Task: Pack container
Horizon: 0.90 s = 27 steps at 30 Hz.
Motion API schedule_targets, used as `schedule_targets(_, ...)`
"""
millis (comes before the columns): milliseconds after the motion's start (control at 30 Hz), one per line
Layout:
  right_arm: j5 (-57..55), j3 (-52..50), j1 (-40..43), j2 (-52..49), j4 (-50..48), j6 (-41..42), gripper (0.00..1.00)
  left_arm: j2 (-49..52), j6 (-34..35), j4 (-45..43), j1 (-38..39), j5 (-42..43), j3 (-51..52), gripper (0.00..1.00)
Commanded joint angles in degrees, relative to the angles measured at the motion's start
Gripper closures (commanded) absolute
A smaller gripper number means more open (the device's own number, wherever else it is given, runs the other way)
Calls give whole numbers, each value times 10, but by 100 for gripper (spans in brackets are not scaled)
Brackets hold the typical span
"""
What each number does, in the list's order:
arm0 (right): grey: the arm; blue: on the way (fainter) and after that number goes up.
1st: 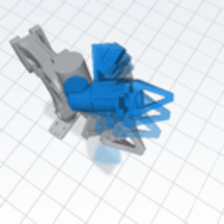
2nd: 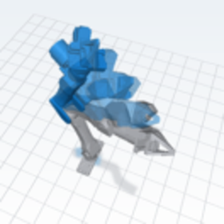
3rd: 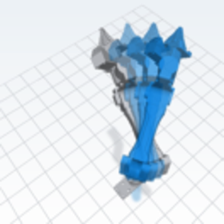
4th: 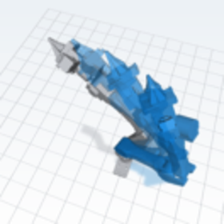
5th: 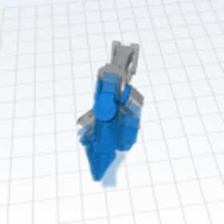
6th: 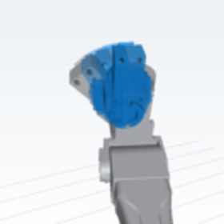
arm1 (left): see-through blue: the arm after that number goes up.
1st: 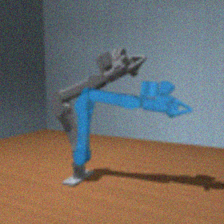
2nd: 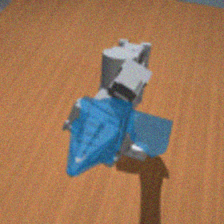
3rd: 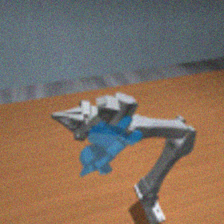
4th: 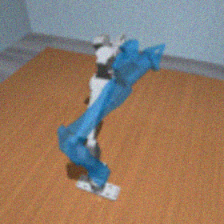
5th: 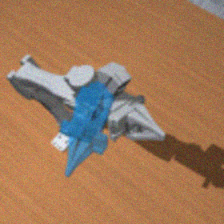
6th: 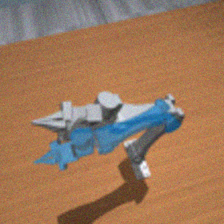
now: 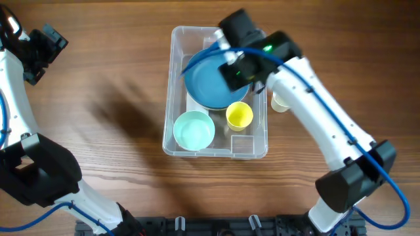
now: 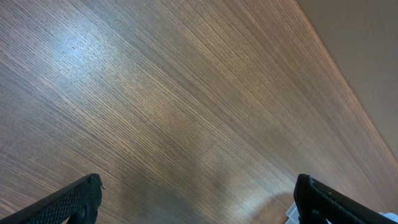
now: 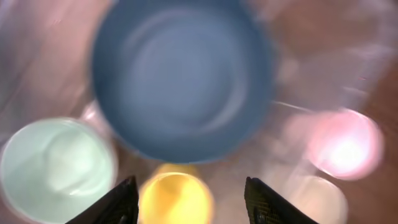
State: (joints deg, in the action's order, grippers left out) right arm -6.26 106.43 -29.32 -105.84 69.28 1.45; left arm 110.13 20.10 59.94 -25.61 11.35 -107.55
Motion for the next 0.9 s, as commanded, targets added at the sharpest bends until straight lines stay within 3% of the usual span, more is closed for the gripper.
schedule_targets(0,-53,11,107,0,29,80,45,-16,5,-1,-1,-1,-11,0)
schedule_targets(300,-15,8,292,-16,-21,74,51,-16,5,-1,-1,-1,-11,0)
schedule_targets(867,112,7,286,-189,-96,75,57,-16,5,-1,-1,-1,-11,0)
